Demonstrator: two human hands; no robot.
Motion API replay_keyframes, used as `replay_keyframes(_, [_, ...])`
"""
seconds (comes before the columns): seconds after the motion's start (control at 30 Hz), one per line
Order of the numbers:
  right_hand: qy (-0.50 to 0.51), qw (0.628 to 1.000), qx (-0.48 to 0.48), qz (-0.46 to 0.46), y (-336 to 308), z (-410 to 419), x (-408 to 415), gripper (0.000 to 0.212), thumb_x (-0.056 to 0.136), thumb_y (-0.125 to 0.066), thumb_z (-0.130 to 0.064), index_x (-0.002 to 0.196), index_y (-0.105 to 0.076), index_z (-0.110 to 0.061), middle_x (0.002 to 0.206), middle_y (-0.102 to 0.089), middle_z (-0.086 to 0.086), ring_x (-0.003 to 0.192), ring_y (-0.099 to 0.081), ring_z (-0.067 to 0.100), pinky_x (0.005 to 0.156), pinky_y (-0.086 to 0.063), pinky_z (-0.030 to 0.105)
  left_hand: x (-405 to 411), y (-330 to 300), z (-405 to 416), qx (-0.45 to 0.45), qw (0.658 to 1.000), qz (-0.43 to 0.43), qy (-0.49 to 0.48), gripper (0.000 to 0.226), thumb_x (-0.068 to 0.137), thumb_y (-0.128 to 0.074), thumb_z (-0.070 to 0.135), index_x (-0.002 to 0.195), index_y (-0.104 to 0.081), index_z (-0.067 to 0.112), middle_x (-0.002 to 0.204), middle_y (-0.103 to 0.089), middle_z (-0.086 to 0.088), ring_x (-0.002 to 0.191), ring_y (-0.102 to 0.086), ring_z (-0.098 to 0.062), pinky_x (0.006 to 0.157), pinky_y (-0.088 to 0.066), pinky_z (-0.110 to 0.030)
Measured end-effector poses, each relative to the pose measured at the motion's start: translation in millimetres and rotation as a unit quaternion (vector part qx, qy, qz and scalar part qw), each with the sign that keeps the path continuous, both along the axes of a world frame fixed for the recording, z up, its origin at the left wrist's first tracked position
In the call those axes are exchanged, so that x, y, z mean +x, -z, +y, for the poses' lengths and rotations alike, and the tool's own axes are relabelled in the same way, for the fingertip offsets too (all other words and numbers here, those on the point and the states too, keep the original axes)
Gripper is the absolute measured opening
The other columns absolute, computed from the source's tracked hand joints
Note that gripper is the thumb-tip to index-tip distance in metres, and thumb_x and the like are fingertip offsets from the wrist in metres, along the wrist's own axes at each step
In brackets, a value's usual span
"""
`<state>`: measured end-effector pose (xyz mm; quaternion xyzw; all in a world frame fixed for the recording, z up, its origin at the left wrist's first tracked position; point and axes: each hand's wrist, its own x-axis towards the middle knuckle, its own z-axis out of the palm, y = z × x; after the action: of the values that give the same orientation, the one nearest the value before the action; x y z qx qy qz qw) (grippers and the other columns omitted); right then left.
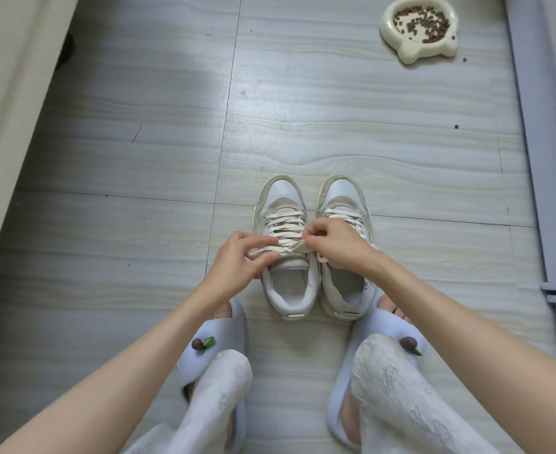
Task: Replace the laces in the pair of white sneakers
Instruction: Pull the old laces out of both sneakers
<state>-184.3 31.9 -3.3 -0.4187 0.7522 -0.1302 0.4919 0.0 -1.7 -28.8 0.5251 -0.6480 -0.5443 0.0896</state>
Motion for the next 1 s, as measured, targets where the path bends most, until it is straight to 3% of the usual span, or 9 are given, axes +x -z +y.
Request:
replay_keyframes(0.07, [0.020,0.999,0.000,-0.035,-5,-1,-3,0.024,0.086,-0.051,-0.011,0.072,-0.062,-0.026,0.067,-0.056,-0.010,0.063,-0.049,0.009,0.060,-0.038,0.024,0,-1,-1,0.004,1.000,0.008,-0.004,0.018,0.083,-0.069,0.021,0.099,-0.070,0.029,0.097,-0.050,-0.002,0.076,-0.055,-0.007,0.061,-0.058,-0.024])
replay_keyframes(0.13, [0.034,0.997,0.003,-0.064,-10,-2,-6,0.021,0.088,-0.049,-0.008,0.083,-0.065,-0.020,0.072,-0.058,-0.009,0.062,-0.050,0.001,0.058,-0.039,0.020,2,-3,0,0.005,1.000,0.016,-0.015,0.014,0.083,-0.069,0.017,0.094,-0.070,0.026,0.090,-0.054,0.000,0.074,-0.057,-0.011,0.063,-0.058,-0.025])
replay_keyframes(0.3, [-0.038,0.998,0.020,-0.041,-13,-3,-13,0.010,0.087,-0.060,-0.015,0.088,-0.069,-0.019,0.077,-0.062,-0.008,0.078,-0.056,0.007,0.076,-0.045,0.024,10,-7,-6,-0.029,0.999,0.003,-0.025,0.002,0.082,-0.070,0.020,0.082,-0.072,0.020,0.085,-0.069,0.001,0.075,-0.063,-0.019,0.070,-0.055,-0.032])
replay_keyframes(0.43, [-0.049,0.998,0.020,-0.042,-16,-2,-19,0.008,0.086,-0.064,-0.016,0.090,-0.070,-0.013,0.073,-0.062,-0.009,0.070,-0.054,0.003,0.065,-0.042,0.014,10,-10,-11,-0.085,0.996,-0.019,-0.001,0.005,0.082,-0.069,0.023,0.077,-0.070,0.022,0.081,-0.062,0.009,0.075,-0.057,-0.006,0.069,-0.041,-0.014])
replay_keyframes(0.57, [-0.005,0.997,0.028,-0.067,-17,1,-19,0.008,0.083,-0.068,-0.016,0.075,-0.067,-0.016,0.064,-0.060,-0.010,0.061,-0.053,0.001,0.057,-0.041,0.011,5,-16,-12,-0.094,0.995,0.002,-0.010,0.006,0.083,-0.068,0.019,0.077,-0.069,0.018,0.082,-0.060,0.010,0.076,-0.053,0.002,0.065,-0.038,-0.008])
replay_keyframes(0.67, [0.061,0.994,0.042,-0.074,-13,0,-16,0.014,0.083,-0.066,-0.014,0.069,-0.062,-0.015,0.063,-0.057,-0.004,0.056,-0.048,0.004,0.059,-0.039,0.018,2,-22,-13,-0.098,0.995,0.019,0.000,0.013,0.083,-0.067,0.016,0.073,-0.066,0.024,0.082,-0.059,0.010,0.076,-0.052,-0.001,0.065,-0.036,-0.010])
replay_keyframes(0.83, [0.125,0.985,0.080,-0.092,-15,-4,-13,0.006,0.080,-0.056,-0.010,0.077,-0.062,-0.011,0.070,-0.054,0.006,0.054,-0.045,0.012,0.058,-0.040,0.024,2,-28,-16,-0.050,0.998,0.036,-0.013,0.021,0.084,-0.066,0.016,0.069,-0.061,0.029,0.076,-0.059,0.011,0.068,-0.050,0.002,0.064,-0.037,-0.011])
replay_keyframes(0.9, [0.110,0.985,0.098,-0.087,-17,-2,-15,0.006,0.078,-0.058,-0.012,0.073,-0.062,-0.010,0.061,-0.055,0.003,0.052,-0.047,0.012,0.055,-0.040,0.021,1,-30,-13,-0.018,0.998,0.049,-0.024,0.020,0.087,-0.063,0.014,0.071,-0.061,0.026,0.076,-0.061,0.011,0.066,-0.051,0.004,0.063,-0.039,-0.010])
replay_keyframes(1.0, [0.119,0.981,0.098,-0.122,-23,1,-19,0.009,0.080,-0.062,-0.006,0.076,-0.068,-0.011,0.044,-0.057,-0.010,0.045,-0.048,0.004,0.038,-0.032,0.010,0,-32,-11,0.029,0.993,0.091,-0.068,0.016,0.089,-0.059,0.016,0.075,-0.063,0.022,0.090,-0.070,0.000,0.076,-0.057,0.002,0.070,-0.042,-0.013])
